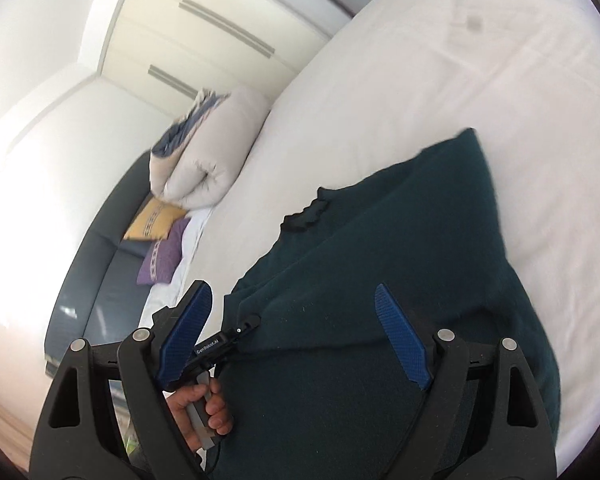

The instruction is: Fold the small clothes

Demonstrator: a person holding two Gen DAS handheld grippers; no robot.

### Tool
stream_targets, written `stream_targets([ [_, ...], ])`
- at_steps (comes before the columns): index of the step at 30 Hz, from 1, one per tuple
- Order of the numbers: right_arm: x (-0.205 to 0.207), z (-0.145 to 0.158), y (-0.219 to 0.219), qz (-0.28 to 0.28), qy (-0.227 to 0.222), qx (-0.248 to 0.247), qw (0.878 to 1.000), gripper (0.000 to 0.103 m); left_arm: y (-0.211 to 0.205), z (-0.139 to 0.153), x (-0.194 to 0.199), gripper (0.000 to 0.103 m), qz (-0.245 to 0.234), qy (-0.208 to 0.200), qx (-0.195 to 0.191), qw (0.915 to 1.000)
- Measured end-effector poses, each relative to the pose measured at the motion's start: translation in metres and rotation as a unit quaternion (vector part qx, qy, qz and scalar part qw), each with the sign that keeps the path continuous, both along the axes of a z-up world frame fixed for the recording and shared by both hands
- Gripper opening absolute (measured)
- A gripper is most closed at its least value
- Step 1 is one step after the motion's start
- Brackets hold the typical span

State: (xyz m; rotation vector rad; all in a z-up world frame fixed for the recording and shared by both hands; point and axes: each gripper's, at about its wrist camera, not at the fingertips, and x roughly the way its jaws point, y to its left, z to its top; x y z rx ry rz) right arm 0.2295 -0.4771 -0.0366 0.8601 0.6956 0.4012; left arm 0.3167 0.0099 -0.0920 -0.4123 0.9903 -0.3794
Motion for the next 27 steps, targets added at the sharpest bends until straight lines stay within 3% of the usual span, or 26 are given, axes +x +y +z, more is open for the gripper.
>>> stream_targets([
  [4, 0.053, -0.027, -0.026, 0.001, 0.059, 0.031, 0.998, 0.084, -0.003, -0.003, -0.002, 0.018, -0.002, -0.013, 0.010, 0.9999],
  [5, 0.067, -0.043, -0.034, 0.004, 0.081, 0.055, 0.995, 0.084, -0.002, -0.005, -0.002, 0.019, -0.004, -0.018, 0.005, 0.9998],
  [7, 0.080, -0.066, -0.045, -0.015, 0.111, 0.045, 0.993, 0.083, 0.003, -0.012, -0.001, 0.020, -0.005, -0.027, -0.013, 0.9995],
  [10, 0.090, -0.081, -0.062, -0.023, 0.091, 0.075, 0.993, 0.082, 0.011, -0.018, 0.000, 0.019, -0.002, -0.030, -0.045, 0.9985],
  [13, 0.105, -0.074, -0.077, -0.055, 0.088, 0.064, 0.993, 0.083, 0.010, -0.018, -0.001, 0.019, -0.002, -0.040, -0.038, 0.9985],
  [16, 0.110, -0.080, -0.076, -0.046, 0.093, 0.057, 0.993, 0.084, 0.012, -0.020, 0.000, 0.019, -0.001, -0.042, -0.044, 0.9981],
  [19, 0.090, -0.078, -0.066, -0.020, 0.076, 0.037, 0.996, 0.084, 0.014, -0.020, 0.001, 0.019, -0.002, -0.042, -0.049, 0.9979],
  [23, 0.040, -0.082, -0.063, 0.000, 0.059, 0.052, 0.997, 0.084, 0.027, -0.012, -0.008, 0.021, 0.008, -0.015, -0.078, 0.9968],
  [25, 0.003, -0.079, -0.066, -0.006, 0.058, 0.043, 0.997, 0.084, 0.038, 0.001, -0.029, 0.042, 0.021, -0.006, -0.071, 0.9972],
  [27, -0.035, -0.072, -0.070, -0.018, 0.057, 0.038, 0.997, 0.084, 0.053, 0.020, -0.064, 0.089, 0.039, -0.015, -0.061, 0.9973],
])
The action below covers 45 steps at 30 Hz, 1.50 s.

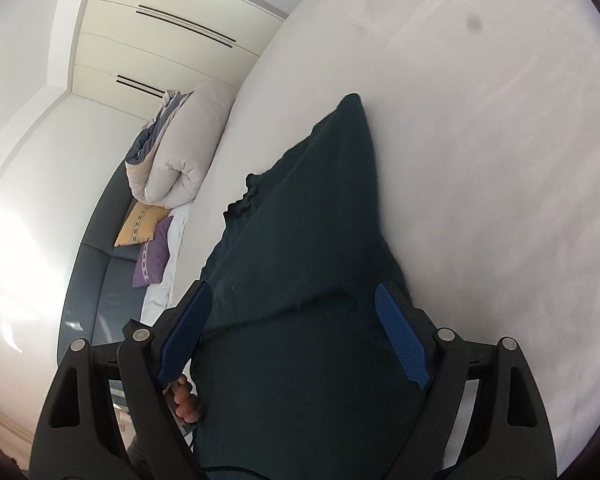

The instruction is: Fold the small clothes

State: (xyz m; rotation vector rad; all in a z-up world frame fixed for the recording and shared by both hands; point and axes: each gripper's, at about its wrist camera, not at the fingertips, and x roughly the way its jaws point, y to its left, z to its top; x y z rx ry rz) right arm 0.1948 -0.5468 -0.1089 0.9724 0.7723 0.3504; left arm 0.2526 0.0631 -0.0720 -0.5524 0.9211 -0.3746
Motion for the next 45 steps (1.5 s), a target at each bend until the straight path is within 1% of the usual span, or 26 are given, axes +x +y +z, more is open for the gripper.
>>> stream_targets([
  [1, -0.022, 0.004, -0.002, -0.007, -0.007, -0.001, 1.000, 0.084, 0.010, 0.008, -0.020, 0.098, 0.016, -0.010, 0.005, 0.9998],
  [2, -0.049, 0.009, -0.003, -0.015, -0.016, -0.007, 1.000, 0.084, 0.022, 0.016, -0.046, 0.103, 0.035, -0.022, 0.005, 0.9991],
  [3, -0.070, 0.011, -0.003, -0.021, -0.020, -0.013, 0.999, 0.084, 0.032, 0.019, -0.066, 0.103, 0.044, -0.025, 0.002, 0.9987],
  [4, -0.091, 0.014, -0.003, -0.027, -0.021, -0.024, 0.999, 0.084, 0.039, 0.019, -0.083, 0.103, 0.046, -0.017, 0.001, 0.9988],
  [5, -0.113, 0.016, -0.001, -0.031, -0.018, -0.039, 0.999, 0.084, 0.047, 0.016, -0.103, 0.103, 0.045, -0.001, 0.002, 0.9990],
  [9, -0.179, 0.017, 0.010, -0.025, -0.014, -0.085, 0.996, 0.084, 0.062, -0.003, -0.161, 0.102, 0.031, 0.048, 0.021, 0.9981],
  [10, -0.193, 0.016, 0.013, -0.019, -0.011, -0.092, 0.995, 0.084, 0.064, -0.008, -0.173, 0.101, 0.028, 0.056, 0.026, 0.9977],
  [12, -0.221, 0.010, 0.019, -0.008, 0.002, -0.110, 0.994, 0.084, 0.068, -0.015, -0.196, 0.094, 0.020, 0.060, 0.027, 0.9976],
  [16, -0.255, 0.001, 0.029, 0.010, 0.019, -0.137, 0.990, 0.084, 0.067, -0.016, -0.221, 0.091, -0.015, 0.066, 0.044, 0.9968],
  [20, -0.276, -0.016, 0.031, 0.018, 0.057, -0.133, 0.989, 0.084, 0.059, -0.015, -0.236, 0.090, -0.061, 0.079, 0.074, 0.9922],
  [22, -0.283, -0.020, 0.031, 0.024, 0.058, -0.121, 0.991, 0.084, 0.059, -0.017, -0.242, 0.089, -0.073, 0.080, 0.075, 0.9913],
  [25, -0.290, -0.022, 0.031, 0.025, 0.059, -0.112, 0.992, 0.084, 0.060, -0.020, -0.253, 0.087, -0.081, 0.080, 0.065, 0.9914],
  [26, -0.295, -0.023, 0.029, 0.023, 0.059, -0.104, 0.993, 0.084, 0.060, -0.019, -0.253, 0.086, -0.085, 0.082, 0.061, 0.9911],
  [28, -0.297, -0.023, 0.025, 0.018, 0.059, -0.092, 0.994, 0.084, 0.056, -0.019, -0.250, 0.080, -0.098, 0.087, 0.050, 0.9901],
  [29, -0.299, -0.024, 0.024, 0.016, 0.059, -0.086, 0.994, 0.084, 0.054, -0.020, -0.249, 0.074, -0.109, 0.092, 0.037, 0.9891],
  [31, -0.304, -0.024, 0.020, 0.009, 0.056, -0.075, 0.996, 0.084, 0.049, -0.024, -0.244, 0.073, -0.125, 0.101, 0.019, 0.9868],
  [32, -0.303, -0.023, 0.018, 0.006, 0.056, -0.071, 0.996, 0.084, 0.047, -0.025, -0.241, 0.073, -0.128, 0.106, 0.019, 0.9859],
  [33, -0.305, -0.023, 0.017, 0.003, 0.056, -0.066, 0.996, 0.084, 0.049, -0.025, -0.240, 0.072, -0.127, 0.110, 0.012, 0.9856],
  [35, -0.303, -0.021, 0.015, 0.000, 0.056, -0.060, 0.997, 0.084, 0.052, -0.026, -0.233, 0.070, -0.120, 0.122, -0.021, 0.9850],
  [36, -0.303, -0.020, 0.014, 0.001, 0.056, -0.057, 0.997, 0.084, 0.056, -0.029, -0.230, 0.066, -0.115, 0.130, -0.039, 0.9840],
  [37, -0.304, -0.020, 0.014, 0.002, 0.056, -0.055, 0.997, 0.084, 0.061, -0.032, -0.229, 0.065, -0.108, 0.138, -0.055, 0.9829],
  [38, -0.306, -0.021, 0.013, 0.002, 0.057, -0.054, 0.997, 0.084, 0.069, -0.035, -0.229, 0.058, -0.099, 0.148, -0.075, 0.9812],
  [39, -0.304, -0.019, 0.012, 0.002, 0.058, -0.053, 0.997, 0.084, 0.074, -0.039, -0.229, 0.054, -0.092, 0.156, -0.093, 0.9791],
  [41, -0.305, -0.019, 0.009, -0.002, 0.058, -0.046, 0.997, 0.084, 0.082, -0.045, -0.231, 0.051, -0.081, 0.170, -0.123, 0.9744],
  [42, -0.304, -0.019, 0.008, -0.002, 0.058, -0.043, 0.997, 0.084, 0.083, -0.047, -0.232, 0.051, -0.079, 0.174, -0.133, 0.9726],
  [45, -0.303, -0.020, 0.007, -0.001, 0.060, -0.038, 0.997, 0.084, 0.082, -0.051, -0.236, 0.051, -0.076, 0.183, -0.149, 0.9688],
])
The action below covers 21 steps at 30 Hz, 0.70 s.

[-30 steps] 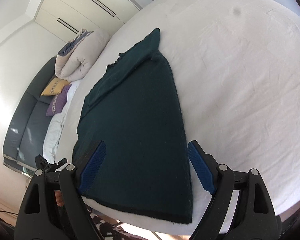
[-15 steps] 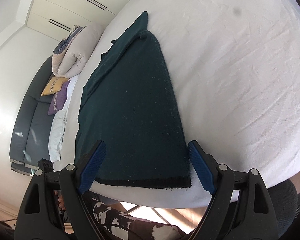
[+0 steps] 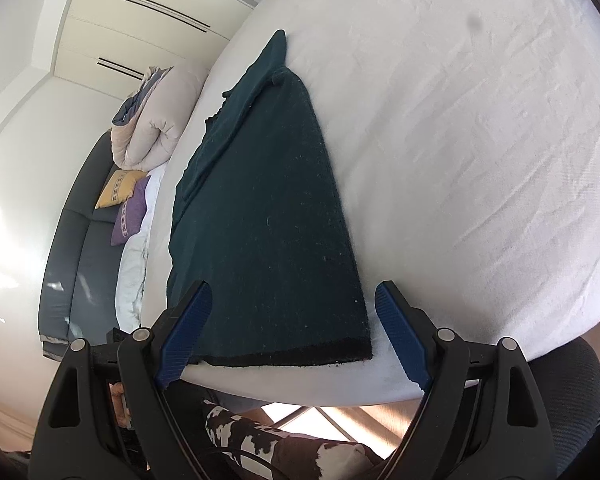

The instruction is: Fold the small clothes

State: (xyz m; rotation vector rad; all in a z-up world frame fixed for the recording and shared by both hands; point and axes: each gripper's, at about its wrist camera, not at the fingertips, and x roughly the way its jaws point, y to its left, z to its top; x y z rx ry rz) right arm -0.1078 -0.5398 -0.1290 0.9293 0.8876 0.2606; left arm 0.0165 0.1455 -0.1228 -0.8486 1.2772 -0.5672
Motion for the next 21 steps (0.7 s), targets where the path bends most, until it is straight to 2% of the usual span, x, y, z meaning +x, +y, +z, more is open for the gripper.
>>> stream_targets([
  [5, 0.001, -0.001, 0.000, 0.001, 0.001, 0.009, 1.000, 0.084, 0.004, -0.009, -0.001, 0.052, 0.012, 0.020, -0.052, 0.9984],
  [9, -0.002, -0.001, -0.002, -0.002, 0.012, 0.006, 1.000, 0.084, 0.011, -0.009, -0.002, 0.051, 0.013, 0.017, -0.063, 0.9978],
  [11, -0.004, 0.000, -0.006, -0.006, 0.017, 0.003, 1.000, 0.084, 0.009, -0.007, -0.002, 0.043, 0.011, 0.010, -0.054, 0.9984],
  [13, -0.004, -0.001, -0.009, -0.010, 0.026, -0.003, 1.000, 0.084, 0.009, -0.008, -0.004, 0.025, 0.011, 0.009, -0.050, 0.9986],
  [14, -0.003, -0.002, -0.011, -0.009, 0.029, -0.001, 1.000, 0.083, 0.008, -0.009, -0.004, 0.011, 0.011, 0.010, -0.048, 0.9987],
  [20, 0.009, -0.007, 0.003, 0.035, 0.060, -0.006, 0.998, 0.082, 0.006, -0.006, -0.012, 0.009, 0.015, -0.010, -0.036, 0.9992],
  [21, 0.011, -0.007, 0.007, 0.042, 0.061, -0.007, 0.997, 0.074, 0.006, -0.004, -0.013, 0.009, 0.015, -0.014, -0.034, 0.9992],
])
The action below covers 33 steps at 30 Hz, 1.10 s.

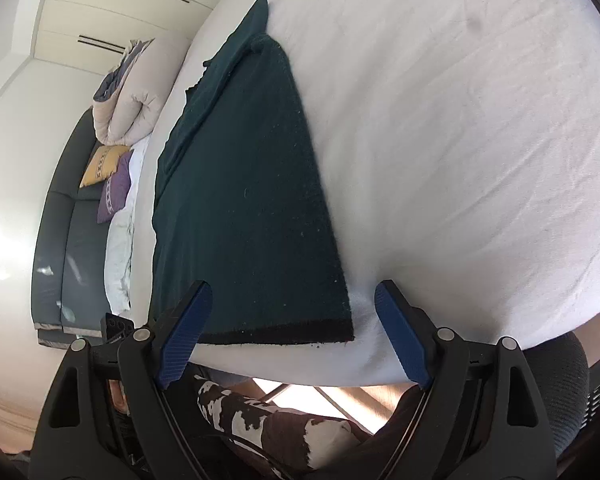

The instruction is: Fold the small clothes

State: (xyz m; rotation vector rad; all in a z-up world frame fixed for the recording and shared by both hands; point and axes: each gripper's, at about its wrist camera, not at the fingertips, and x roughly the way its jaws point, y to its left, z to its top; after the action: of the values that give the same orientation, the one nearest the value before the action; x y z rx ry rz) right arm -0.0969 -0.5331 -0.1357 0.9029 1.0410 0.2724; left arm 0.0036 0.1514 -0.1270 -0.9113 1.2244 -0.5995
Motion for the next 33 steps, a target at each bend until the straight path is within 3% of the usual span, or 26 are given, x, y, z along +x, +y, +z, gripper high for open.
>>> stream_targets([
  [1, 0.001, -0.001, 0.002, 0.004, 0.001, 0.004, 1.000, 0.064, 0.000, 0.002, -0.001, 0.009, 0.000, -0.004, 0.002, 1.0000],
  [3, 0.005, -0.006, 0.005, 0.010, 0.010, 0.014, 1.000, 0.024, 0.002, 0.005, -0.003, 0.008, 0.002, -0.010, 0.003, 0.9999],
  [6, 0.006, -0.013, 0.011, 0.009, 0.016, 0.009, 1.000, 0.013, 0.003, 0.010, -0.004, 0.008, 0.008, -0.018, 0.001, 0.9998],
  [11, 0.005, -0.003, 0.015, 0.007, -0.008, 0.018, 1.000, 0.008, 0.003, 0.025, -0.004, 0.008, 0.019, -0.036, -0.009, 0.9991],
  [20, 0.035, 0.046, 0.017, -0.001, -0.090, 0.075, 0.993, 0.008, 0.014, 0.079, 0.026, 0.006, 0.056, -0.094, -0.073, 0.9913],
  [24, 0.079, 0.068, 0.013, -0.017, -0.116, 0.107, 0.987, 0.008, 0.017, 0.095, 0.060, 0.006, 0.072, -0.106, -0.086, 0.9879],
  [33, 0.206, 0.096, 0.001, -0.044, -0.126, 0.093, 0.987, 0.008, 0.002, 0.106, 0.171, 0.006, 0.092, -0.107, -0.081, 0.9867],
])
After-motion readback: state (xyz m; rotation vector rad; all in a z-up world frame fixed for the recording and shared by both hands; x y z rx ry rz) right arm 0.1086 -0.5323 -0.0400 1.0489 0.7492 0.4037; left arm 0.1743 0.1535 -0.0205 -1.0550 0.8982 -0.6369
